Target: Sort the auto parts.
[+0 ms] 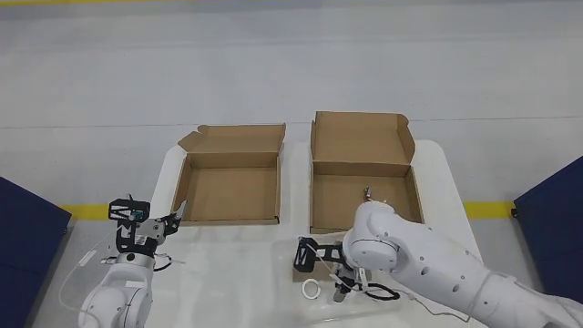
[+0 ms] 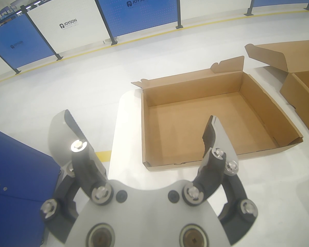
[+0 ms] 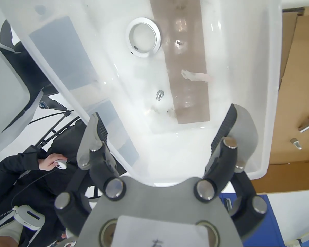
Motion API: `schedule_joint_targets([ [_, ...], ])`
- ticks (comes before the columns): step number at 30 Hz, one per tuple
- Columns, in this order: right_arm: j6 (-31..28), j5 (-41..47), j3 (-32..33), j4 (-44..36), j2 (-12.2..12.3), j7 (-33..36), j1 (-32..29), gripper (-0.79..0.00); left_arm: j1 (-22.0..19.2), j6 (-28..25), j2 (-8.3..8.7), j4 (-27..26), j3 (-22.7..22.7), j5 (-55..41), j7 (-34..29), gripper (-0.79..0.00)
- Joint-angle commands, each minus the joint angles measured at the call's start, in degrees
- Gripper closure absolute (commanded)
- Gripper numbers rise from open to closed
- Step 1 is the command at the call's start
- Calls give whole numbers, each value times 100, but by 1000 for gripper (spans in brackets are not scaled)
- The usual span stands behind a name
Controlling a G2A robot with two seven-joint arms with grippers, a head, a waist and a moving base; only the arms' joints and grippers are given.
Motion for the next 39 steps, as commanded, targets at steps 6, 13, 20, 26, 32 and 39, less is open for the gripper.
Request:
schedule_joint_targets([
  [6, 0, -10, -34, 4, -2, 0, 10, -785, 0, 0, 0, 0, 0, 0, 0, -785],
  [13, 26, -312, -200, 221, -48, -96, -94, -785, 0, 0, 0, 0, 0, 0, 0, -785],
  [20, 17, -399, -237, 242, -67, -106, -85, -785, 0, 0, 0, 0, 0, 0, 0, -785],
  [26, -23, -544, -293, 345, -73, -223, -189, -785, 0, 0, 0, 0, 0, 0, 0, -785],
  [32, 2, -575, -347, 437, -110, -94, -209, -539, 0, 0, 0, 0, 0, 0, 0, -785],
  [39, -14, -575, -428, 532, -170, -32, -231, -354, 0, 0, 0, 0, 0, 0, 0, -785],
])
